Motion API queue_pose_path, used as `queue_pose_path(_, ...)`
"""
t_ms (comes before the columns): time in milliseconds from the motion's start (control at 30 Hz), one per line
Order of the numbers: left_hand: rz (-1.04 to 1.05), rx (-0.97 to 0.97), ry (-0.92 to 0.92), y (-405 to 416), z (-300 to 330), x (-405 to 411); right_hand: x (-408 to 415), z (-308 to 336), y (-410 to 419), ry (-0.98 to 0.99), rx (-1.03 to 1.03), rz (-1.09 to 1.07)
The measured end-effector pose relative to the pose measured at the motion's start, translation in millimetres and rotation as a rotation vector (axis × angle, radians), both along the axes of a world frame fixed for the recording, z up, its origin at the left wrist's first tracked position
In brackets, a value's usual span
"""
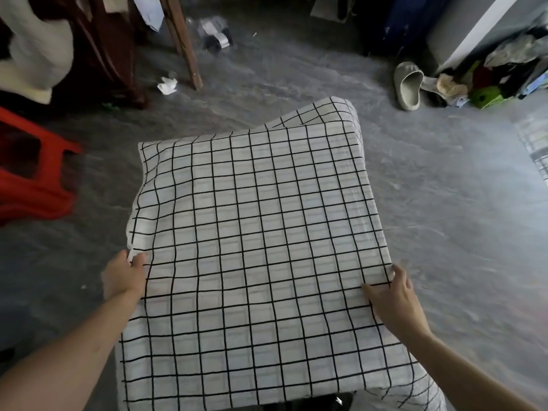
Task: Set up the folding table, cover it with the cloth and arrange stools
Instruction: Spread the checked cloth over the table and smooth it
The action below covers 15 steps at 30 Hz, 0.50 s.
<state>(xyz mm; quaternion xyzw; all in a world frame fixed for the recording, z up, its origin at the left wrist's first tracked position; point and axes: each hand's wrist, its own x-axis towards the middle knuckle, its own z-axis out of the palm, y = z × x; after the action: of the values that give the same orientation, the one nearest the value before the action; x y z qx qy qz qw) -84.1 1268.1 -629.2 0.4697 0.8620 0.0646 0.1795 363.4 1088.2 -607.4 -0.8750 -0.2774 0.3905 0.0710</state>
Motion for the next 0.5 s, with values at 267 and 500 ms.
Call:
queue_pose_path(267,0.021,-0.036,0.084,7,-17,-20,5,-6,-15,-0.112,-0.045,0.195)
queue_pose_path(500,0.104,-0.111,0.116,0,-18,-60,0,-10,-15,-0.185,0.016,0.378)
